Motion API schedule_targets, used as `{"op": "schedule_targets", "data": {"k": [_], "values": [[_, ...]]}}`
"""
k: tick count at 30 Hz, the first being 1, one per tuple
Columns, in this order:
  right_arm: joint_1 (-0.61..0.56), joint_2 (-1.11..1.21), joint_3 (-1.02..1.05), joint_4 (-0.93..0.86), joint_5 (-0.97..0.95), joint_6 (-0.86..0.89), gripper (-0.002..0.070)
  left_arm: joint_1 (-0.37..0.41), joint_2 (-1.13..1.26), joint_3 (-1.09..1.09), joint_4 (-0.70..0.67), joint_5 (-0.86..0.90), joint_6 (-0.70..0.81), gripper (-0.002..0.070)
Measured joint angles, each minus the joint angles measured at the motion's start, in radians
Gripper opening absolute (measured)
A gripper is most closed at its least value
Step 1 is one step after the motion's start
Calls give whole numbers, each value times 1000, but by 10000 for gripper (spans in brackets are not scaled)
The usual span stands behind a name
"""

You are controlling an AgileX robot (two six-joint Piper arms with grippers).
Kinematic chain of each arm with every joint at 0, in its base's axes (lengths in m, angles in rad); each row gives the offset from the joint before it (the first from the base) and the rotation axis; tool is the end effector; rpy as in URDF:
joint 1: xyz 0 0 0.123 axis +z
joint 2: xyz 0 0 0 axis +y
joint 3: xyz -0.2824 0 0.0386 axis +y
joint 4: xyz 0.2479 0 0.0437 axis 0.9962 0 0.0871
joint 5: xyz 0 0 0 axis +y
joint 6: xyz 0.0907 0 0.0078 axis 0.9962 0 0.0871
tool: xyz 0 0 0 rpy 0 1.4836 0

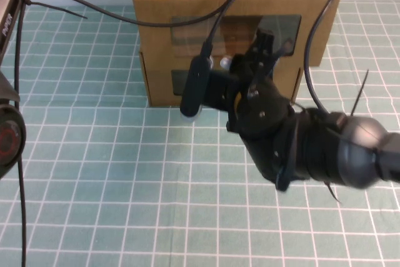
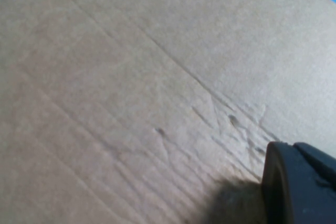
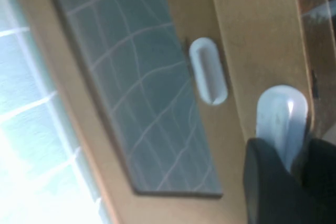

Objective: Open the shoe box
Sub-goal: 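Pull the top drawer of the cardboard box fully open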

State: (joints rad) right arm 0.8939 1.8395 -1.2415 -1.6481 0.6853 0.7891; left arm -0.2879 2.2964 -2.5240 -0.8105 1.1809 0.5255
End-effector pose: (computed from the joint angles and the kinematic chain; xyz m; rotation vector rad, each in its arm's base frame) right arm 0.2987 0.2799 0.2510 -1.2220 1.5496 -0.6768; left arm 0.4608 -0.2001 0.3626 0.8439 2.0557 -0.9109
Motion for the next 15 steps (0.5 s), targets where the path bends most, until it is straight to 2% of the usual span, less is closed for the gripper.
{"op": "schedule_targets", "data": {"k": [8,15], "values": [[124,-113,136,58,79,69,113,0,0,0,0,0,0,-7],[248,-205,204,200,145,76,112,0,0,0,0,0,0,-7]]}}
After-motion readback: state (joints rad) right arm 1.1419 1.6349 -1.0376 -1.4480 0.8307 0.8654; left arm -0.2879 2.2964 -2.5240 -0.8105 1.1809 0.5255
